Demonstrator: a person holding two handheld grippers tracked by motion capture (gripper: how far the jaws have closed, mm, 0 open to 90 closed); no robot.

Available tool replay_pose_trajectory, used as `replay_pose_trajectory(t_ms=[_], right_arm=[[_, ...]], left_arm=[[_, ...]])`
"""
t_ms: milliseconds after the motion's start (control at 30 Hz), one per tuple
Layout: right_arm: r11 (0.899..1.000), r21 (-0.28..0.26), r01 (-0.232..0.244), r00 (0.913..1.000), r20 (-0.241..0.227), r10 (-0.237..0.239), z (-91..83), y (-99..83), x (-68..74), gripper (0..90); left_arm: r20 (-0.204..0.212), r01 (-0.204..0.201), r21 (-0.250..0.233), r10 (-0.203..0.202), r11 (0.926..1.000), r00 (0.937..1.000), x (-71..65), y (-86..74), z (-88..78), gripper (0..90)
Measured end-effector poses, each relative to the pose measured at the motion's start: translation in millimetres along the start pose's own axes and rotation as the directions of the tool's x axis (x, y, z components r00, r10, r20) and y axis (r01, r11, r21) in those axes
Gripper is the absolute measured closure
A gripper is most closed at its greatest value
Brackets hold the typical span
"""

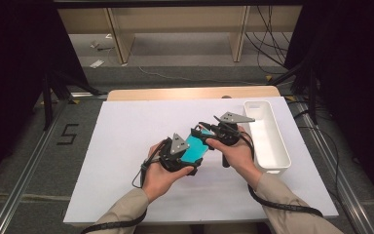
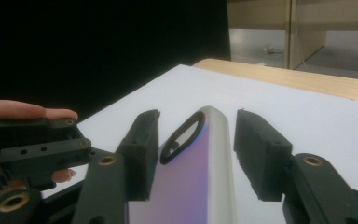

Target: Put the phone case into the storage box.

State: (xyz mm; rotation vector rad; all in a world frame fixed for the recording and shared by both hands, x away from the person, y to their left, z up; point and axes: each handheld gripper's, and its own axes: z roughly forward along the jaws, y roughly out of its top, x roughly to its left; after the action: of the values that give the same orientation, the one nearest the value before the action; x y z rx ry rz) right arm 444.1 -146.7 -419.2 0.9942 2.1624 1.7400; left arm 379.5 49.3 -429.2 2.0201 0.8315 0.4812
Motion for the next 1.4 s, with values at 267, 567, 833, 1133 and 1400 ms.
replay_pose_trajectory(t_ms=[267, 567, 833, 1133, 1400], right_arm=[[1.0, -0.013, -0.024, 0.9996, -0.016, 0.024, 0.2, 1.8, 1.1, 62.8], [0.997, -0.031, -0.076, 0.9964, -0.039, 0.074, -1.0, 2.2, 0.6, 68.1], [0.993, -0.046, -0.111, 0.9921, -0.064, 0.108, -3.3, 3.3, 1.7, 72.5], [0.99, -0.056, -0.133, 0.986, -0.109, 0.126, -5.9, 8.5, 7.0, 77.9], [0.997, -0.063, -0.053, 0.9906, -0.129, 0.045, -12.9, 22.2, 17.8, 80.1]], left_arm=[[-0.005, -0.004, -0.005, 0.004, 1.0, 1.0, 0.7, 0.1, -0.6, 17.2], [-0.01, -0.012, -0.012, 0.012, 0.9999, 0.9999, 0.0, -0.3, -0.5, 17.2], [-0.017, -0.039, -0.022, 0.038, 0.999, 0.9991, -0.4, -0.2, -0.3, 17.2], [-0.042, -0.073, -0.045, 0.071, 0.9963, 0.9966, -1.6, -1.0, 0.8, 16.9], [-0.021, -0.017, -0.078, 0.016, 0.9968, 0.9997, 8.8, -0.6, -3.3, 14.9]])
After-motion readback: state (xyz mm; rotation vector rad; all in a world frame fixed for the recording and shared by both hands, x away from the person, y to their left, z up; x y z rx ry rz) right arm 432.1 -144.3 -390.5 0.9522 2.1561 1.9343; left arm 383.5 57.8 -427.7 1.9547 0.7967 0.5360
